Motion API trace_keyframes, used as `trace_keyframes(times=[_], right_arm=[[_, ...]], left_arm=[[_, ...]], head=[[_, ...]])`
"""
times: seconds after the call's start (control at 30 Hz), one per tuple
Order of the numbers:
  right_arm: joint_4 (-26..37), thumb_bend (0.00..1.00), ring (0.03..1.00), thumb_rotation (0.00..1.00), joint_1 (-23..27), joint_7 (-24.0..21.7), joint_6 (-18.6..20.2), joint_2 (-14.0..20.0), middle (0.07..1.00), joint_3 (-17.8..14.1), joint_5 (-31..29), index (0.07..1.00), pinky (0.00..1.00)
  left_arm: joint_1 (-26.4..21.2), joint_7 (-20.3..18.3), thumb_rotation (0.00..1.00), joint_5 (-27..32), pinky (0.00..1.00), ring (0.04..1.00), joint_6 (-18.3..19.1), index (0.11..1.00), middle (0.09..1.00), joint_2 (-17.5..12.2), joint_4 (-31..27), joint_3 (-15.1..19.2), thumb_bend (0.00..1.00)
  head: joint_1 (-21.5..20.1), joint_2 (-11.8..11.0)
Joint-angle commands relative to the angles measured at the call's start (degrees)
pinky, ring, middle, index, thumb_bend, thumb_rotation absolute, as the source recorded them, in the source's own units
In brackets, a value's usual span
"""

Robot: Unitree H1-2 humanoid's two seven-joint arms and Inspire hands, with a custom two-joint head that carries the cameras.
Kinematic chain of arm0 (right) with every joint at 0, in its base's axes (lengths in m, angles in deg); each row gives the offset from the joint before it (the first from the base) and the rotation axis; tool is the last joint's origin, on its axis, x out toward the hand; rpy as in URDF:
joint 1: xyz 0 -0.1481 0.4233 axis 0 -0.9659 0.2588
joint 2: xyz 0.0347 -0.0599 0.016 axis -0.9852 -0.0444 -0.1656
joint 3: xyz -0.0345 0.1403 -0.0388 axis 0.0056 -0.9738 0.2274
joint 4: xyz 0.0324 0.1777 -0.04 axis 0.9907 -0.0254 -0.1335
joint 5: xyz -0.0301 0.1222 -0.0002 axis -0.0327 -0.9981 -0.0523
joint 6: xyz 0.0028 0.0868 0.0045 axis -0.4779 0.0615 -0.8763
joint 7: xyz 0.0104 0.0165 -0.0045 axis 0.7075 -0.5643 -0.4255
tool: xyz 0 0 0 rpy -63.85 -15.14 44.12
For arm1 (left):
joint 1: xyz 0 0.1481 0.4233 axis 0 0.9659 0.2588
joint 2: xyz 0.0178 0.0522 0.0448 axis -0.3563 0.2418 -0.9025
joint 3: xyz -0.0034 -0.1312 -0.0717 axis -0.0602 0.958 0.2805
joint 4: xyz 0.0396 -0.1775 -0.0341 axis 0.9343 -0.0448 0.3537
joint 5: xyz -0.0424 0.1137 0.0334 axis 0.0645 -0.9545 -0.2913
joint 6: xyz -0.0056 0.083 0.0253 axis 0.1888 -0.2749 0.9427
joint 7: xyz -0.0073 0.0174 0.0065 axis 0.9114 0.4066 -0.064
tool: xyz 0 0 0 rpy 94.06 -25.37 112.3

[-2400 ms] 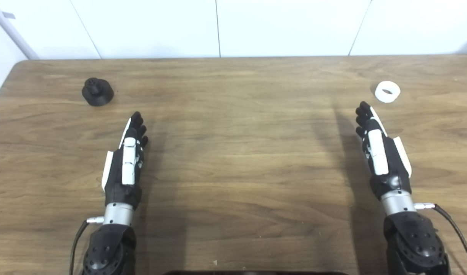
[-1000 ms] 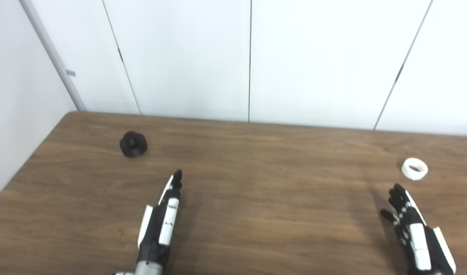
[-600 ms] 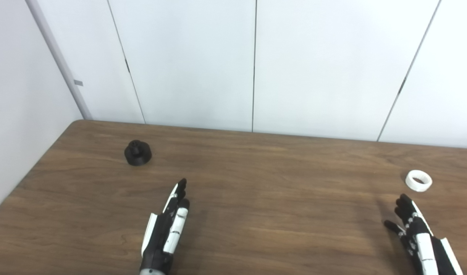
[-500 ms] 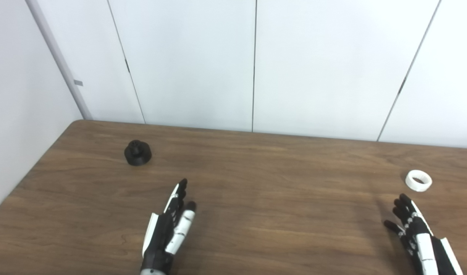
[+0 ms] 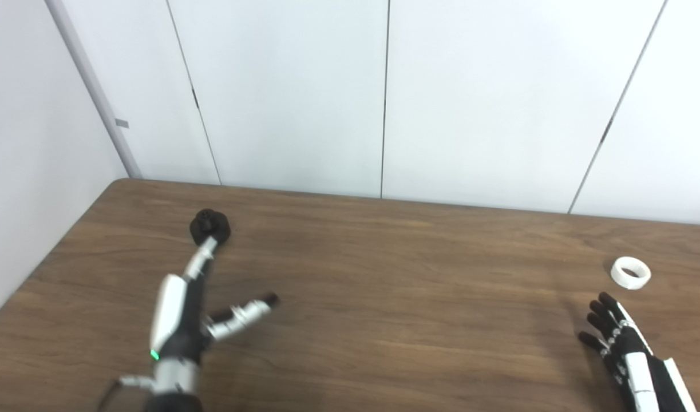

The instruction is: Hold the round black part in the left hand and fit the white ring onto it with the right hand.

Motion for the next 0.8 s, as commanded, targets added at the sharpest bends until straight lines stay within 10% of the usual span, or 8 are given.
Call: trace_keyframes(times=[0.0,0.77], right_arm=[[-2.2,0.63,0.927,0.98,-0.9,0.4,-0.7,-0.5,0.929,0.1,0.5,0.928,0.91],[-2.3,0.61,0.914,0.98,-0.4,1.0,-1.9,-1.3,0.915,0.2,1.3,0.914,0.9]], left_arm=[[-2.1,1.2,0.23,-1.3,0.96,0.964,0.4,0.927,0.954,-1.2,-0.7,0.8,0.89],[-17.2,5.0,0.24,-3.2,0.99,0.983,3.9,0.855,0.933,-10.1,21.8,2.4,0.92]], head=[[0.1,0.0],[-0.3,0.4]])
